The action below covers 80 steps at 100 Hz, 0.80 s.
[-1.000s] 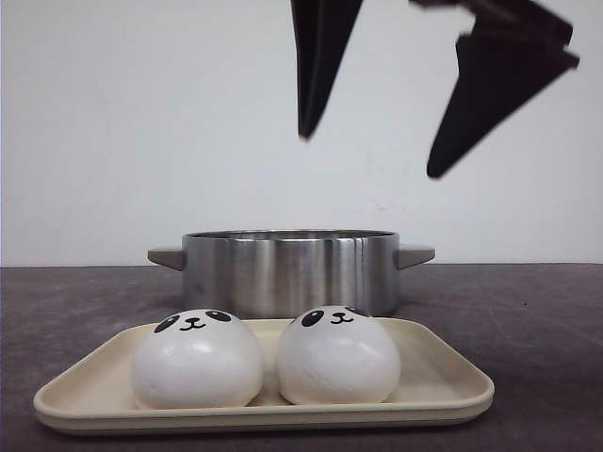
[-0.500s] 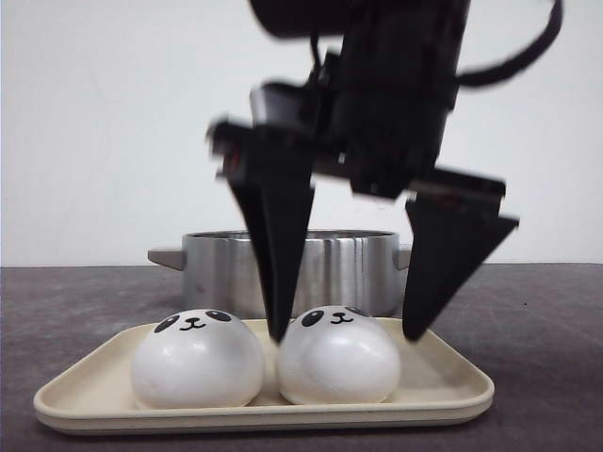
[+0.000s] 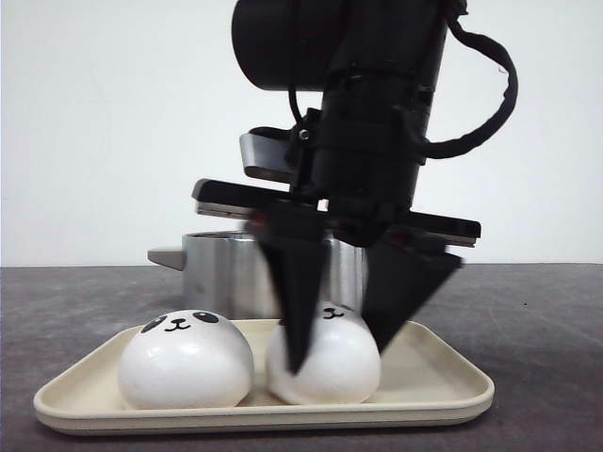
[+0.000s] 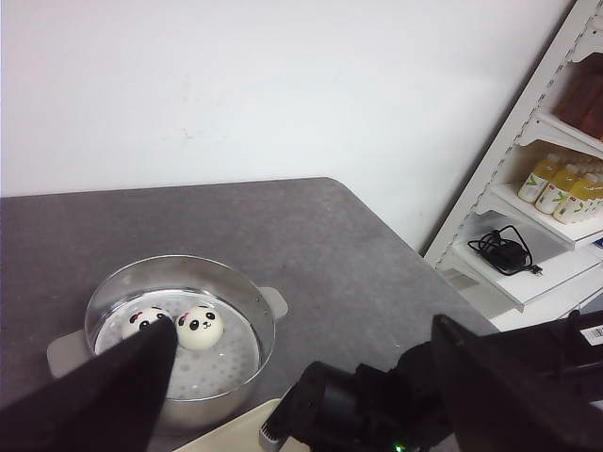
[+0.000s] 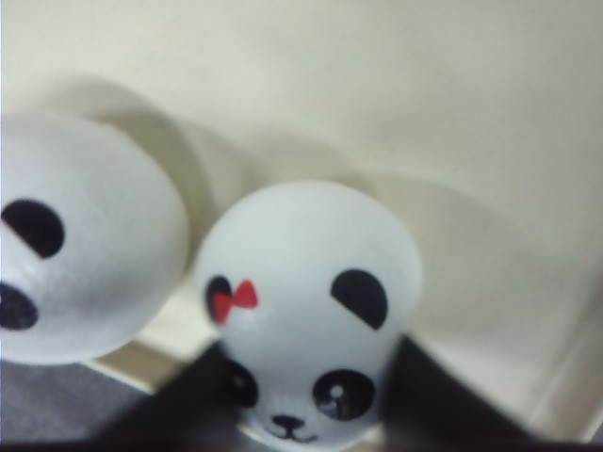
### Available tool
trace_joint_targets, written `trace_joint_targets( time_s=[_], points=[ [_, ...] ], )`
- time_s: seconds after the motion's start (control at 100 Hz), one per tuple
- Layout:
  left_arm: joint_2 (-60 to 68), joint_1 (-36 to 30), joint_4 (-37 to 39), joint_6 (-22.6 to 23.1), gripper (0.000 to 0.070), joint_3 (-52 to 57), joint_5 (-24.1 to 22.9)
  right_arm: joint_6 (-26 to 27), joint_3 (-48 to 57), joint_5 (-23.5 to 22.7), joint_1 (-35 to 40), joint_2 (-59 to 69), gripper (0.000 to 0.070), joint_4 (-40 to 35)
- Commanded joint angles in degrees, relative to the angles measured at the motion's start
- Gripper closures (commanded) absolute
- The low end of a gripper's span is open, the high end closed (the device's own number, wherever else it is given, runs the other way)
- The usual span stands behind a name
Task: Steam buns
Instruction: 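Lower the right gripper onto a nearer panda bun and grasp it, then carry the bun with the right gripper into the pot and release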
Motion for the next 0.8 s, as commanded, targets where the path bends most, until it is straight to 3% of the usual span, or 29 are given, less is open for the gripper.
trace_joint_targets(
  time_s=[0.0,0.23,0.41,0.57,0.79],
  points=[
    [0.37,-0.50,0.63,0.42,0.0203,1.11,-0.11,0.42,1.01,1.09,0.44,1.29,0.0697,0.63],
    [0.37,-0.50,0.33,0.44,0.0203,1.11,-0.11,-0.57,6.45,1.81,1.07,-5.38,0.0697,1.14],
    [0.39,-0.50,0.28,1.11,0.0203,1.11,-0.15,-5.27,18.99,7.80,0.22,-8.31,0.0697,2.27],
    [0.39,-0.50,0.26,1.42,0.0203,1.11,-0.15,-7.37,26.23,7.34,-4.68,-5.84,0.0697,4.61],
    [0.39,-0.50,0.66,1.42,0.0203,1.11,-0.15,-7.50,26.86,6.62,-11.69,1.66,0.0697,4.79]
  ],
)
